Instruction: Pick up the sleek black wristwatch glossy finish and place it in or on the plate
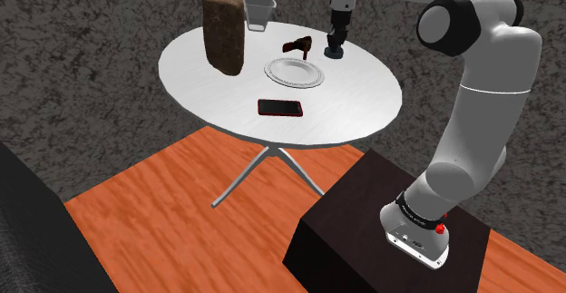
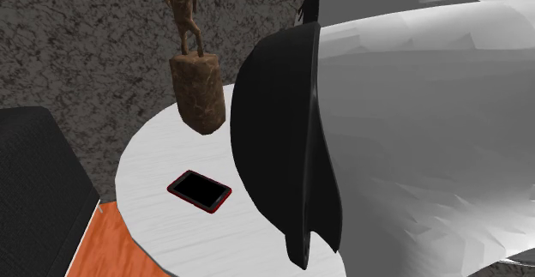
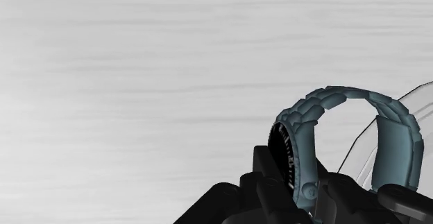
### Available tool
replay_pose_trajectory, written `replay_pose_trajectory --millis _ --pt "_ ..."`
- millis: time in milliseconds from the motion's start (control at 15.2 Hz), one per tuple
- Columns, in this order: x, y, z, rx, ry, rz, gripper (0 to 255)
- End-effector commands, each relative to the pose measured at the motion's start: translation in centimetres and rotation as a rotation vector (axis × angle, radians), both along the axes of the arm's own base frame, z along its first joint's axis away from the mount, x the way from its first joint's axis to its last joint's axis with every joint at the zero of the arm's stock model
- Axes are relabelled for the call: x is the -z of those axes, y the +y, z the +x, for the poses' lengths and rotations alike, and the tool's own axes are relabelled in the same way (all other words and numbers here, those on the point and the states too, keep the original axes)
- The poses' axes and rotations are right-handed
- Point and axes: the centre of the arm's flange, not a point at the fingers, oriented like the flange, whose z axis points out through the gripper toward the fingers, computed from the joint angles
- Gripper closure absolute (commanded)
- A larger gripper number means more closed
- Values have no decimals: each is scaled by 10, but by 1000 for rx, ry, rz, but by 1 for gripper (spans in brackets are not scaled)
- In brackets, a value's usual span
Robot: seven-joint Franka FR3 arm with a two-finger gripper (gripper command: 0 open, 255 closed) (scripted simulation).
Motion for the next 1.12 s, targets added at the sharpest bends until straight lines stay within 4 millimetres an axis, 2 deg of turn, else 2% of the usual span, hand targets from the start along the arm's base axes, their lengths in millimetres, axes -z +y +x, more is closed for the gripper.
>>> replay_pose_trajectory --millis 0,198,1056 --pt "-10 0 0 0 0 0 255" --pt "-25 0 0 0 0 0 255" --pt "-17 155 69 0 0 0 255"
